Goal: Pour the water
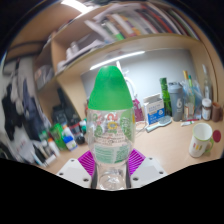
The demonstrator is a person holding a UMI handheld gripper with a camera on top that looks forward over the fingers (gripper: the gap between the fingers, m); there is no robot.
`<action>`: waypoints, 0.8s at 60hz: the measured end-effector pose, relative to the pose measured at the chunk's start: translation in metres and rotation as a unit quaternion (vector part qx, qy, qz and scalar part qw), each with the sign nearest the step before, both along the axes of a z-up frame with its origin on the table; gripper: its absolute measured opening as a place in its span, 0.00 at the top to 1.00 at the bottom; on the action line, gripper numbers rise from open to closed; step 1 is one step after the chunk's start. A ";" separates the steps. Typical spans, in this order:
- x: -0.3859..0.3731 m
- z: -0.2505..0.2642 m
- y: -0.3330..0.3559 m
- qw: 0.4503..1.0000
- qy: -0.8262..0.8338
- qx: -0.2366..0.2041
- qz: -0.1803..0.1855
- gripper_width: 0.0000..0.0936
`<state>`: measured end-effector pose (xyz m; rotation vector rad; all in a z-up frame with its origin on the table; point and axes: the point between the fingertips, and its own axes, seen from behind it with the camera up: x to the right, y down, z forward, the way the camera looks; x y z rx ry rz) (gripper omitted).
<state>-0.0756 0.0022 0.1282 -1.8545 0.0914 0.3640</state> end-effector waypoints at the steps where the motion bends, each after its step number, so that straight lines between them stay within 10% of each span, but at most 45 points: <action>1: 0.005 0.010 0.002 1.000 0.025 -0.001 -0.002 0.59; 14: 0.094 0.080 0.030 0.923 0.378 -0.042 -0.054 0.59; 25: 0.134 0.074 0.037 0.748 0.653 -0.102 -0.064 0.59; 48: 0.171 0.089 0.053 0.509 0.854 -0.083 -0.073 0.59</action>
